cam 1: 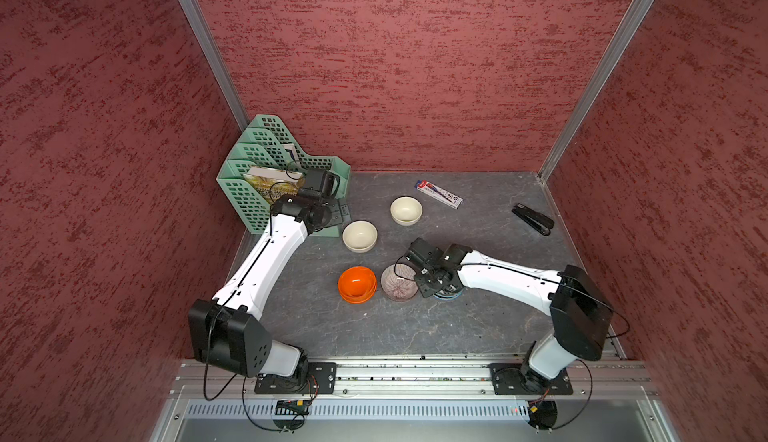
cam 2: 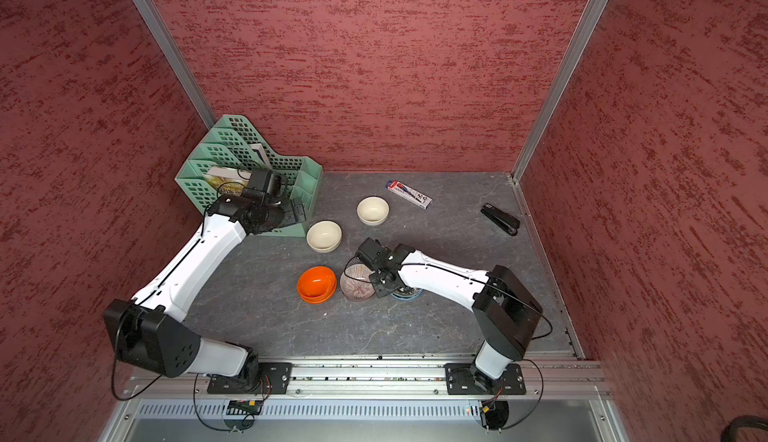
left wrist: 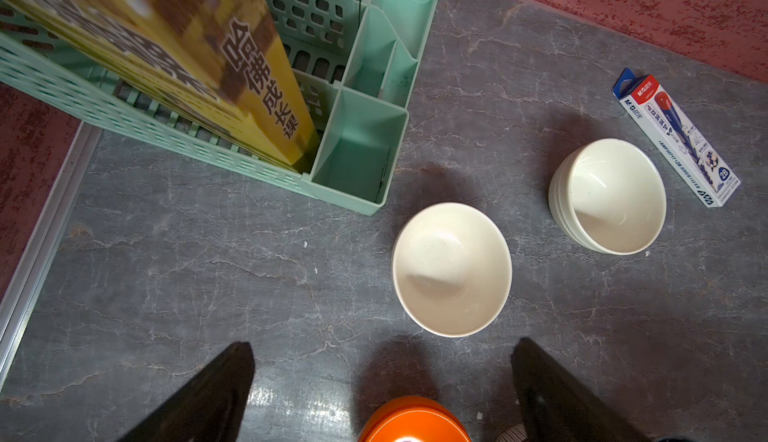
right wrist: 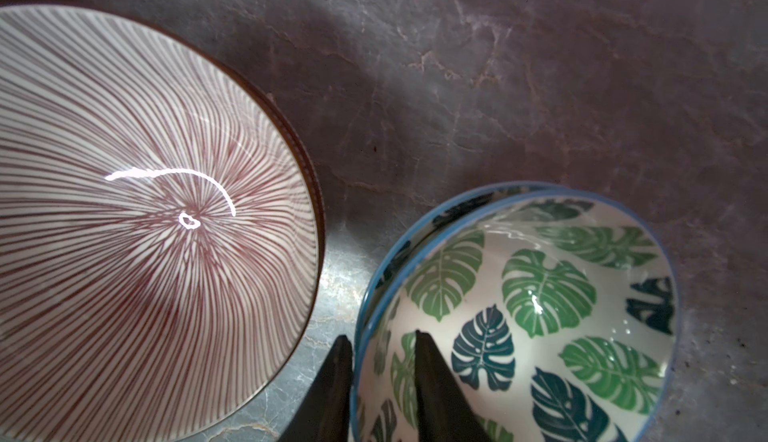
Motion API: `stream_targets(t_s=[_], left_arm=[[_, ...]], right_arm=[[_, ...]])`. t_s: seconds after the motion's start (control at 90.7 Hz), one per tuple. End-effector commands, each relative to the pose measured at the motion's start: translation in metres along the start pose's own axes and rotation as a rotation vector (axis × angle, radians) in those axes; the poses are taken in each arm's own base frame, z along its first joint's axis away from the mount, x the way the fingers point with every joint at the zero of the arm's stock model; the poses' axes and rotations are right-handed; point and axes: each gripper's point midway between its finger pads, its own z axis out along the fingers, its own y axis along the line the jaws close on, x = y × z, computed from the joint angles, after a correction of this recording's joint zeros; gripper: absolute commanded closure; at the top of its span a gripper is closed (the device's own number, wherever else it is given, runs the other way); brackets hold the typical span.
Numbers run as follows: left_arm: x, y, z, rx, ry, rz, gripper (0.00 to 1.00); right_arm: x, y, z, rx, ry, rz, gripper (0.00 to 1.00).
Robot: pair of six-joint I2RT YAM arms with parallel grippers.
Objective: Stack the bowls
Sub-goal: Place the bowl on the bowl, then pick up the bowl from the center of the board.
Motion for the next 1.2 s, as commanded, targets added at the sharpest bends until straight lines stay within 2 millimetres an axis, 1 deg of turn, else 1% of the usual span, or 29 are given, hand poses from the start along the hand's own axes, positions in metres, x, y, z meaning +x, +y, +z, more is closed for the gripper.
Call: stream_targets(t_s=[0.0, 0.099, 0.198, 0.231, 0.253, 0.275, 0.331, 0.397, 0.441, 0.551, 0.628, 0.661, 0.694, 0.727, 0.793, 0.815, 0.849, 0.915, 0.948, 0.981, 1.014, 1.102, 1.19], left_arm=[[-0.011, 0.002, -0.017, 0.011, -0.04, 0.003, 0.0], [-0.012, 0.001, -0.019, 0.014, -0.044, 0.004, 0.0], [-0.013, 0.0, -0.019, 0.018, -0.046, 0.006, 0.0], [-0.014, -0.002, -0.019, 0.022, -0.047, 0.009, 0.0], [-0.014, -0.003, -0.019, 0.024, -0.047, 0.012, 0.0], [-0.013, -0.004, -0.018, 0.025, -0.046, 0.018, 0.0], [-0.013, -0.008, -0.016, 0.023, -0.044, 0.033, 0.0], [-0.012, -0.014, -0.013, 0.02, -0.04, 0.059, 0.0], [-0.012, -0.018, -0.01, 0.02, -0.034, 0.073, 0.0], [-0.009, -0.021, 0.001, 0.009, -0.007, 0.073, 0.0], [-0.006, -0.021, 0.008, 0.004, 0.003, 0.061, 0.0], [-0.006, -0.021, 0.011, 0.003, 0.007, 0.057, 0.0], [-0.005, -0.02, 0.015, 0.0, 0.014, 0.055, 0.0], [-0.003, -0.021, 0.019, -0.005, 0.024, 0.054, 0.0], [0.001, -0.023, 0.025, -0.004, 0.044, 0.053, 0.0], [0.003, -0.025, 0.027, 0.0, 0.05, 0.054, 0.0], [0.005, -0.026, 0.028, 0.001, 0.054, 0.053, 0.0], [0.009, -0.028, 0.03, 0.009, 0.058, 0.055, 0.0], [0.011, -0.027, 0.03, 0.006, 0.059, 0.054, 0.0], [0.012, -0.026, 0.031, 0.004, 0.063, 0.055, 0.0], [0.014, -0.026, 0.032, 0.003, 0.065, 0.057, 0.0], [0.018, -0.026, 0.033, 0.0, 0.071, 0.066, 0.0], [0.02, -0.027, 0.034, -0.005, 0.072, 0.075, 0.0]], right_arm=[[-0.006, 0.003, -0.011, -0.008, -0.038, 0.004, 0.68], [-0.01, 0.0, -0.027, -0.012, -0.078, 0.013, 0.66], [-0.018, -0.01, -0.056, -0.018, -0.155, 0.025, 0.61], [-0.019, -0.013, -0.061, -0.022, -0.169, 0.03, 0.59], [-0.022, -0.017, -0.07, -0.034, -0.195, 0.04, 0.59], [-0.023, -0.021, -0.074, -0.039, -0.209, 0.047, 0.58], [-0.025, -0.032, -0.078, -0.043, -0.229, 0.069, 0.56], [-0.029, -0.05, -0.079, -0.034, -0.248, 0.105, 0.56], [-0.036, -0.06, -0.08, -0.033, -0.272, 0.125, 0.55], [-0.065, -0.069, -0.086, -0.075, -0.36, 0.167, 0.53], [-0.096, -0.074, -0.087, -0.078, -0.418, 0.203, 0.51], [-0.11, -0.077, -0.091, -0.078, -0.451, 0.224, 0.5], [-0.124, -0.079, -0.081, -0.074, -0.453, 0.249, 0.49], [-0.139, -0.081, -0.08, -0.078, -0.474, 0.271, 0.48], [-0.166, -0.084, -0.069, -0.094, -0.497, 0.326, 0.47], [-0.173, -0.086, -0.061, -0.096, -0.491, 0.347, 0.47], [-0.184, -0.088, -0.054, -0.107, -0.493, 0.375, 0.47], [-0.205, -0.094, -0.034, -0.102, -0.481, 0.421, 0.47], [-0.212, -0.098, -0.021, -0.089, -0.465, 0.44, 0.47], [-0.22, -0.102, -0.015, -0.077, -0.464, 0.458, 0.47], [-0.226, -0.106, -0.004, -0.066, -0.456, 0.474, 0.46], [-0.24, -0.116, 0.013, -0.047, -0.456, 0.514, 0.46], [-0.25, -0.124, 0.025, -0.035, -0.46, 0.541, 0.46]])
